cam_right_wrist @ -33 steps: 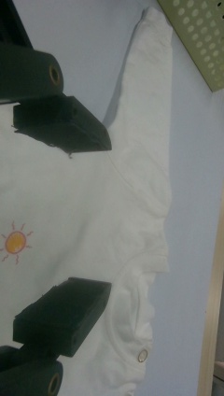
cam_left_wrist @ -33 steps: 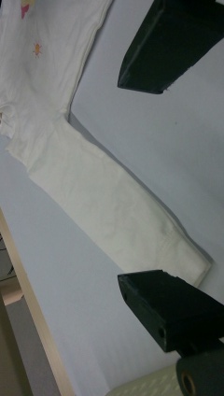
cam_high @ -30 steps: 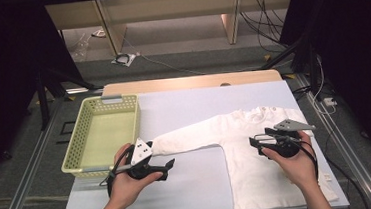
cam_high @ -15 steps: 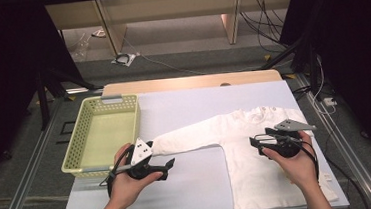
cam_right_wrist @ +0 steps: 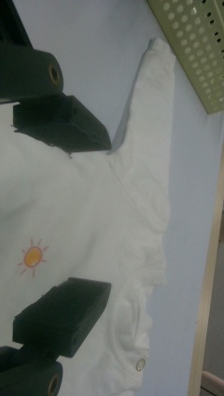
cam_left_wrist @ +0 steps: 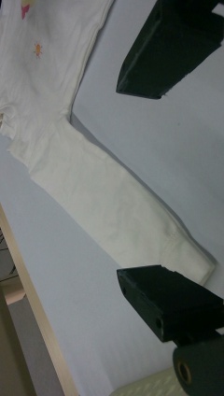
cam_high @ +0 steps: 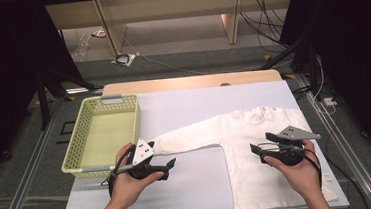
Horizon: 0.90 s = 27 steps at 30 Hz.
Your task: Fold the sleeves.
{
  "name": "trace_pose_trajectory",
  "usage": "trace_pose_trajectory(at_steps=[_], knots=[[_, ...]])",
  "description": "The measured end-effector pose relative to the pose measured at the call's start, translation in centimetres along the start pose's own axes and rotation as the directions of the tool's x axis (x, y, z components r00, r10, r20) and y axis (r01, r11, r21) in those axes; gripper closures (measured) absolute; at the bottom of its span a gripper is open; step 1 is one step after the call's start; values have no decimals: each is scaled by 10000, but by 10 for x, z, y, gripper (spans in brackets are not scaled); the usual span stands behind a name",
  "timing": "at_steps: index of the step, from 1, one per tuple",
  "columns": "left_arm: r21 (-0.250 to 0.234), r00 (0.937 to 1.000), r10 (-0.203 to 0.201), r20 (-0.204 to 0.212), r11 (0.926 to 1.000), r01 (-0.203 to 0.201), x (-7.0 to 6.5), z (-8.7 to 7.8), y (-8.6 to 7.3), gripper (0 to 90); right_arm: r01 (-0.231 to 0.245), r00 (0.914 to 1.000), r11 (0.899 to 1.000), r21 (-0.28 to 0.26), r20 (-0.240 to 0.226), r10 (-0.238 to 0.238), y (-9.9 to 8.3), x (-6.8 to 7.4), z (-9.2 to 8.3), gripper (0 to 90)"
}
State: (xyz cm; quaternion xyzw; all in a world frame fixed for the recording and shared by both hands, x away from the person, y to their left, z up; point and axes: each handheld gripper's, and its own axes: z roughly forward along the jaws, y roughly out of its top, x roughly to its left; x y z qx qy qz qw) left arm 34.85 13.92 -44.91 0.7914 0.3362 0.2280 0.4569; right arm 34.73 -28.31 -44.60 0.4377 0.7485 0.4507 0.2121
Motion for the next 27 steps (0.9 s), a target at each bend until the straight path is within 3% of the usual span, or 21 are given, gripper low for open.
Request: trace_pose_trajectory(at_steps=[11, 18, 22, 27], knots=[[71, 9998, -183, 26, 9998, 183, 0, 8, 6, 151, 280, 9995, 9992, -283, -124, -284, -4, 19, -9, 282], [859, 9984, -501, -278, 9949, 524, 6, 37, 22, 210, 364, 9993, 9991, -196, -105, -366, -6, 25, -7, 283], [1747, 9965, -577, -598, 9823, 673, 11, 63, 28, 265, 338, 9993, 9993, -128, -134, -340, -7, 26, -7, 283], [2908, 9925, -632, -1044, 9524, 912, 19, 92, 25, 318, 359, 9992, 9993, -133, -184, -361, -8, 26, -7, 283]])
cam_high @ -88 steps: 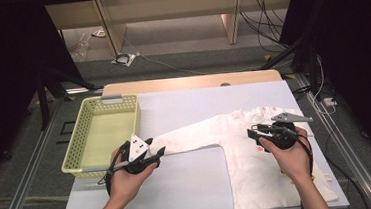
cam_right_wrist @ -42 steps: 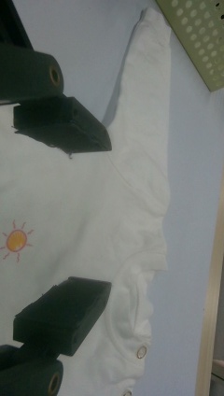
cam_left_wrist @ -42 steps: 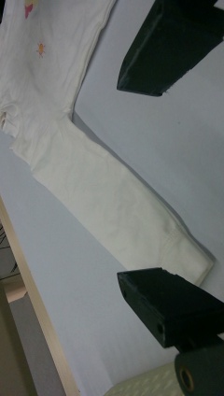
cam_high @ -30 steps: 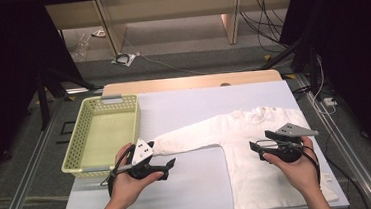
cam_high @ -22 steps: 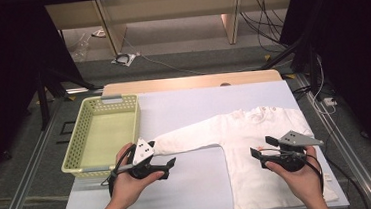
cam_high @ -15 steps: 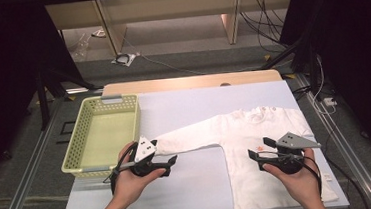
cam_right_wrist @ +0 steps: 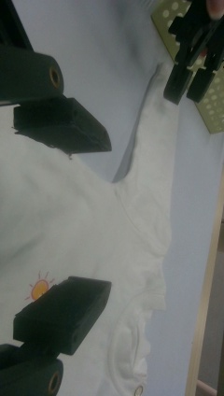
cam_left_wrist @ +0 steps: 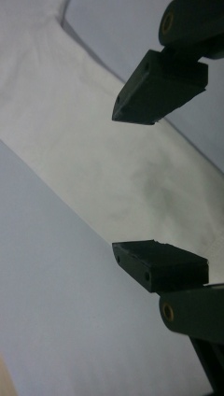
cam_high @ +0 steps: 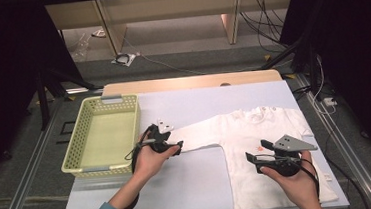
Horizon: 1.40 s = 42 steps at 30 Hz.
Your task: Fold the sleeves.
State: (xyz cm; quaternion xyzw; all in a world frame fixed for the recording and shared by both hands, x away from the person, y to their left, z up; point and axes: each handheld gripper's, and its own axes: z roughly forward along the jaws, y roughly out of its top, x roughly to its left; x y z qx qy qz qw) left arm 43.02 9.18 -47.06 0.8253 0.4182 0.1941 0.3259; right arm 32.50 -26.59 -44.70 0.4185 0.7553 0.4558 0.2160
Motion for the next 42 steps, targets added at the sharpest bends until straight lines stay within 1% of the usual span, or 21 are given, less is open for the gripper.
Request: trace_pose_trajectory(at_steps=[1, 2, 4, 6, 7, 10, 12, 14, 15, 16, 17, 18, 20, 22, 26, 29, 30, 32, 38, 41, 42], knots=[[70, 9998, -177, -29, 9998, 177, 0, 5, 0, 331, -7, 10000, 10000, 0, -14, 7, 0, 0, 0, 283], [233, 9998, -180, -26, 9996, 181, 1, 9, 1, 350, 7, 10000, 10000, 8, -21, -7, 0, 0, 0, 283], [312, 9995, -305, 17, 9991, 304, 0, 14, 2, 358, -12, 10000, 10000, 9, -34, 12, 0, 0, 1, 283], [331, 9994, -335, 80, 9989, 332, -2, 18, 5, 359, 40, 10000, 10000, 71, -23, -40, 0, 1, 2, 283], [362, 9994, -338, 115, 9988, 334, -3, 20, 6, 360, 28, 10000, 10000, 3, -72, -28, 0, 1, 3, 283], [619, 9993, -341, 155, 9975, 331, -6, 25, 8, 371, 49, 10000, 10000, 20, -54, -49, 1, 2, 2, 283], [704, 9994, -325, 129, 9970, 315, -7, 28, 8, 385, 62, 10000, 10000, 41, -49, -62, 1, 2, 2, 283], [708, 9990, -408, 159, 9967, 396, -6, 29, 9, 392, 73, 10000, 10000, 48, -62, -73, 1, 2, 1, 283], [740, 9988, -460, 194, 9963, 444, -6, 29, 9, 402, 66, 10000, 10000, 43, -59, -66, 1, 1, 1, 282], [750, 9984, -517, 220, 9959, 499, -7, 29, 9, 435, 78, 9999, 10000, 34, -74, -78, 1, 1, 2, 283], [774, 9984, -521, 213, 9957, 503, -7, 29, 10, 435, 78, 9999, 10000, 34, -74, -78, 1, 1, 2, 283], [796, 9983, -515, 258, 9956, 493, -8, 28, 10, 456, 71, 9999, 10000, 40, -71, -71, 1, 1, 2, 283], [845, 9979, -538, 371, 9951, 505, -11, 28, 11, 550, 65, 10000, 10000, 44, -75, -64, 1, 2, 2, 282], [902, 9975, -610, 355, 9943, 576, -13, 28, 12, 621, 92, 9999, 9999, 45, -69, -92, 1, 2, 3, 283], [1056, 9950, -967, 257, 9900, 935, -15, 29, 15, 731, 81, 9999, 10000, 45, -90, -81, 1, 2, 3, 284], [1096, 9938, -1092, 218, 9883, 1062, -16, 29, 16, 829, 40, 10000, 10000, 31, -88, -40, 1, 2, 2, 285], [1100, 9939, -1083, 187, 9883, 1056, -16, 29, 16, 853, 29, 10000, 10000, 54, -81, -29, 1, 1, 2, 284], [1138, 9935, -1124, 176, 9874, 1097, -16, 29, 17, 870, 43, 10000, 10000, 69, -81, -42, 1, 1, 2, 285], [942, 9906, -1319, 351, 9873, 1281, -13, 28, 16, 885, -6, 10000, 10000, 42, -92, 6, 1, 0, 3, 287], [393, 9926, -1173, 315, 9925, 1160, -15, 23, 19, 885, -16, 10000, 10000, 78, -76, 16, 1, -1, 2, 288], [246, 9944, -1007, 315, 9947, 1000, -16, 20, 22, 885, -41, 10000, 10000, 28, -76, 41, 1, -1, 3, 289]])
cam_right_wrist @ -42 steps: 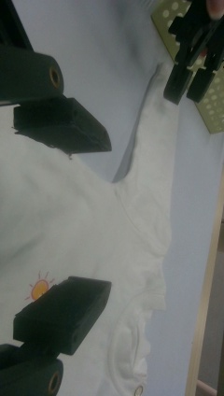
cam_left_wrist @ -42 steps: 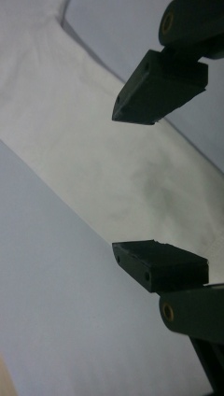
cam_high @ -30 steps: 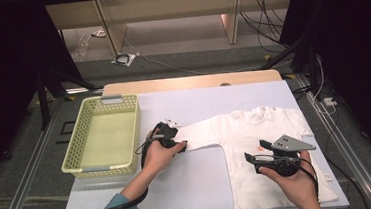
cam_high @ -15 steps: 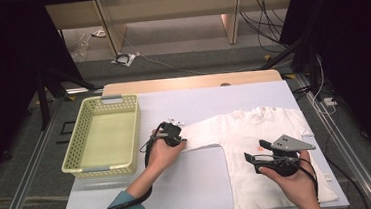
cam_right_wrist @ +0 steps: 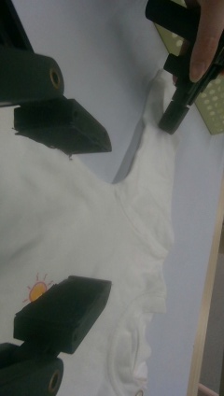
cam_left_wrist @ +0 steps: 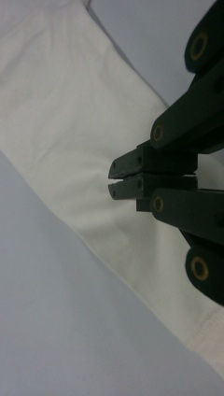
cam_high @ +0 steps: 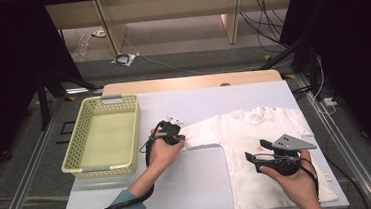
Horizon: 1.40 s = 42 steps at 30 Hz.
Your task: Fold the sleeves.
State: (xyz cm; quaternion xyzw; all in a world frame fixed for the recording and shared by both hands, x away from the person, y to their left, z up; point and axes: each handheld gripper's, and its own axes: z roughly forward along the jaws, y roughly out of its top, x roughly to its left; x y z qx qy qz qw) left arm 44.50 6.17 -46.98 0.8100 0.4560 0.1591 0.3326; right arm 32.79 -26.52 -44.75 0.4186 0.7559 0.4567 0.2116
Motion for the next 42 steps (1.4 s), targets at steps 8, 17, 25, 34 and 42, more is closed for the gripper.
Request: trace_pose_trajectory(at_steps=[8, 17, 25, 34, 42], knots=[[-1584, 9928, 1179, 195, 9808, -1134, -22, -27, 31, 885, -6, 10000, 10000, -33, 49, 6, 1, -1, -2, 290], [-2864, 9706, 2237, 887, 9390, -1903, -60, -36, 53, 885, -4, 10000, 10000, -50, 57, 4, 1, -2, -2, 291], [-3330, 9356, 3260, 1356, 9043, -2669, -93, -28, 65, 885, -4, 10000, 10000, -54, 41, 5, 1, -1, -3, 293], [-3472, 8878, 4230, 1814, 8722, -3447, -128, -11, 69, 882, -56, 10000, 9999, -141, 61, 56, 1, -3, -5, 293], [-3863, 8566, 4745, 2026, 8426, -3753, -143, -1, 70, 660, -67, 9999, 9998, -184, 91, 69, 2, -4, -7, 293]])
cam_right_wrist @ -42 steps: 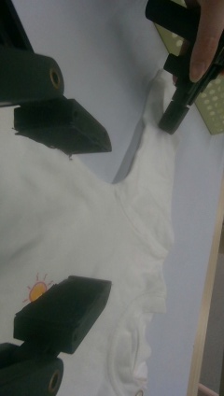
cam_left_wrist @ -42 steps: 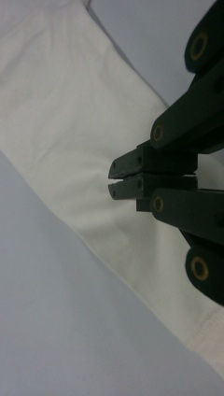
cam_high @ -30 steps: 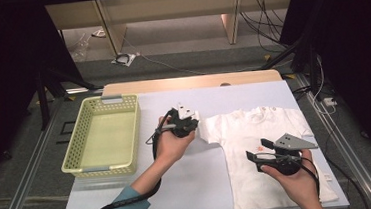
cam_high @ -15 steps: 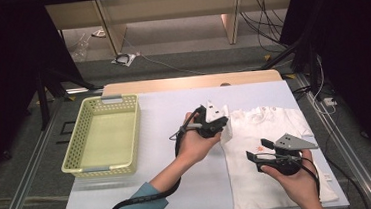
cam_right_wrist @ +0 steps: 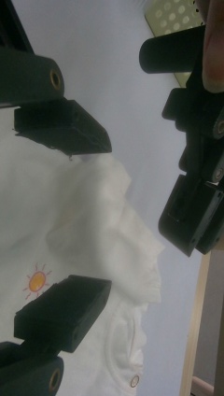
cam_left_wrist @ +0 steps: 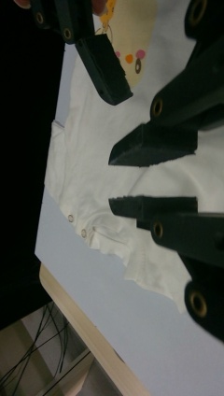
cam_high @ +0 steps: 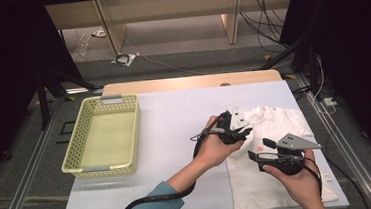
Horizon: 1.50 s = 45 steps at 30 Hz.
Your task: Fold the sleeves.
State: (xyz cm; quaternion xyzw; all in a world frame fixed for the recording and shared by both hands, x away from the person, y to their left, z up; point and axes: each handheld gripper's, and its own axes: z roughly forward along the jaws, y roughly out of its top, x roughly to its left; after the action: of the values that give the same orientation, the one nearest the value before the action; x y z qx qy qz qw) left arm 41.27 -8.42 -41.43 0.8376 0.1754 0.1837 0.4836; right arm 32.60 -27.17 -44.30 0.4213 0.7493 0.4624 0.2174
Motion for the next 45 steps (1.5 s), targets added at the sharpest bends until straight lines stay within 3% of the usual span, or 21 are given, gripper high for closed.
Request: trace_pose_trajectory(at_steps=[1, 5, 9, 13, 21, 27, 32, 36, 38, 42, 45], knots=[[-29, 10000, -43, -67, 10000, 43, 0, -1, 0, 597, 2, 10000, 10000, 1, 1, -2, 0, 0, 0, 293], [-112, 9993, -150, -353, 9998, 146, 6, -13, -2, 514, 8, 10000, 10000, 57, 0, -8, -1, -1, 1, 295], [-157, 9967, -621, -532, 9980, 613, 16, -30, -12, 457, 57, 10000, 9998, 216, -35, -56, -1, 0, 4, 301], [76, 9933, -1009, -562, 9948, 1014, 25, -46, -26, 389, 223, 9997, 9991, 359, -120, -219, -1, 3, 8, 310], [313, 9887, -1300, -752, 9907, 1326, 39, -82, -56, 355, 419, 9988, 9974, 580, -278, -403, 2, 7, 16, 336], [834, 9822, -1522, -1098, 9833, 1617, 43, -107, -78, 237, 685, 9972, 9943, 815, -368, -656, 6, 11, 27, 341], [712, 9759, -1737, -1319, 9803, 1841, 42, -126, -95, 154, 1103, 9933, 9884, 1046, -452, -1061, 11, 16, 37, 345], [893, 9760, -1913, -1039, 9756, 2007, 41, -135, -105, 76, 1417, 9893, 9816, 1278, -524, -1360, 15, 22, 49, 365], [895, 9731, -2098, -952, 9718, 2183, 39, -138, -110, 41, 1565, 9871, 9751, 1569, -587, -1489, 18, 26, 56, 394], [1054, 9778, -1836, -1009, 9753, 1940, 36, -142, -115, 0, 1835, 9818, 9660, 1824, -830, -1708, 23, 33, 72, 448], [972, 9779, -1805, -1057, 9768, 1908, 35, -146, -116, 0, 1823, 9820, 9598, 2132, -882, -1669, 26, 37, 86, 456]])
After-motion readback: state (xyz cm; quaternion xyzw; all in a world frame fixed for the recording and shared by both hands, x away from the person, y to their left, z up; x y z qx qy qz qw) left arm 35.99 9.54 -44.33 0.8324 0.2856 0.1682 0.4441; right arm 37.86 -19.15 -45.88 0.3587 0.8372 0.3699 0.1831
